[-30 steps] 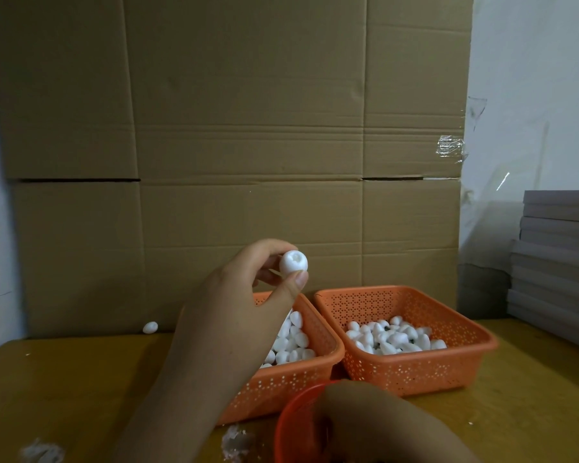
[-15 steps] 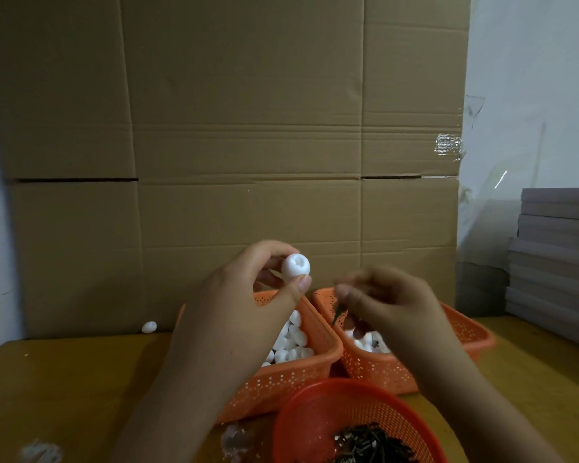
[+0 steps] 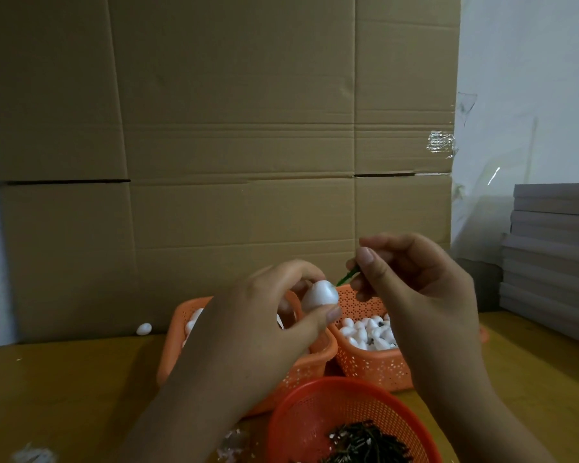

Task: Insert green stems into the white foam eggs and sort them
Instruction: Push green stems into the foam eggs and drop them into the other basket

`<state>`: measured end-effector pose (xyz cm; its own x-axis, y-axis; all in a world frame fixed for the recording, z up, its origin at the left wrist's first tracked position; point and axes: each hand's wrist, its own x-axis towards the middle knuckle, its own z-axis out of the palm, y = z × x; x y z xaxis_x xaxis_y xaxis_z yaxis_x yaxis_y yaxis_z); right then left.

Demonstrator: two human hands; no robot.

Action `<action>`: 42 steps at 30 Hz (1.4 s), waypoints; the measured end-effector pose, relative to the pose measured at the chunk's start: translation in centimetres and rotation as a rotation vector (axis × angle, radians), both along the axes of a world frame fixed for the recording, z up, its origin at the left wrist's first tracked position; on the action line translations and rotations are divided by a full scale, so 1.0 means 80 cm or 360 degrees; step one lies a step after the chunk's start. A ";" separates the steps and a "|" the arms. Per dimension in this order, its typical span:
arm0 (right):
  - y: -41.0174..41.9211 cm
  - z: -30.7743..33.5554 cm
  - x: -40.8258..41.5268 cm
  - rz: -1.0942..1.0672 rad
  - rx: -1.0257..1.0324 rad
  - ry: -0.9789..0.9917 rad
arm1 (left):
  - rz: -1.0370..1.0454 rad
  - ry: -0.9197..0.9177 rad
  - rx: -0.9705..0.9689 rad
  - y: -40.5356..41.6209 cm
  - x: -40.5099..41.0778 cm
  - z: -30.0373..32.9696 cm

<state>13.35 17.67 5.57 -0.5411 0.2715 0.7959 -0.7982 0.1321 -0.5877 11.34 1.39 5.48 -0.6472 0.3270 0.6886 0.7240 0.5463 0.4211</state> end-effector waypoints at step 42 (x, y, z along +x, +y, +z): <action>-0.014 -0.006 -0.004 -0.0121 0.0130 -0.0113 | 0.0002 0.0085 0.0136 -0.002 0.000 0.004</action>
